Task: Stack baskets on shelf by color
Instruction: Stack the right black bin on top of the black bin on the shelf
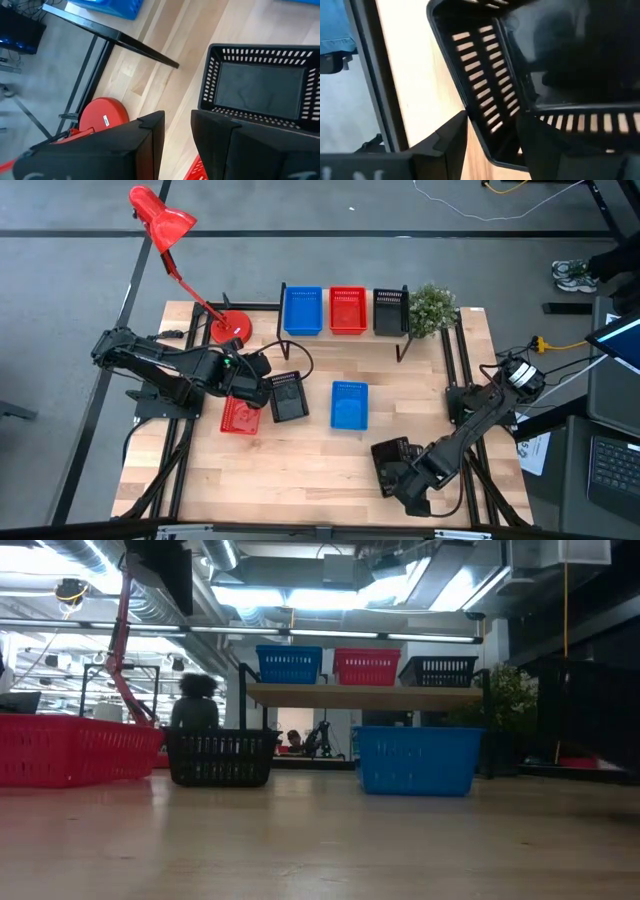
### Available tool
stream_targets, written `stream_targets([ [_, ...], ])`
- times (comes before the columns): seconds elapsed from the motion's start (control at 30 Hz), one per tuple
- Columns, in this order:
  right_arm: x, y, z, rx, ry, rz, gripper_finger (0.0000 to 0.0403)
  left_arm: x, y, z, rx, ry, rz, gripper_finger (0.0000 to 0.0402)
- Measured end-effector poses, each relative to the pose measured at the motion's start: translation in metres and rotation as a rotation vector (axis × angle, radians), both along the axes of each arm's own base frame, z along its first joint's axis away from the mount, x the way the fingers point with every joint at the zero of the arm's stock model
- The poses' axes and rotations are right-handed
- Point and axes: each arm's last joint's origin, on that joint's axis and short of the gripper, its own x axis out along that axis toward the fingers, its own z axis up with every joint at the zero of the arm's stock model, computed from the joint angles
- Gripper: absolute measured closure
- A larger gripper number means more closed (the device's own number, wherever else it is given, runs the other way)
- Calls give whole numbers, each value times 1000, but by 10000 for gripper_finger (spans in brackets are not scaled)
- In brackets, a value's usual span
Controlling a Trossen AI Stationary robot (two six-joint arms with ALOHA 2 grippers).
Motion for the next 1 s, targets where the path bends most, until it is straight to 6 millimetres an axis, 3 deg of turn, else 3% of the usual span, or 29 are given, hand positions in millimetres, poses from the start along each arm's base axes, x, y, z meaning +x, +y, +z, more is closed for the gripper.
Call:
stream_targets([
  [0.4,8,7,15,28,-50,-32,236,1,0,0,-2,-8,0,314],
  [0.87,12,10,-20,-73,2,-42,237,1,0,0,-2,-10,0,314],
  [1.0,15,7,-21,-106,-26,-60,272,1,0,0,-3,-15,0,314],
])
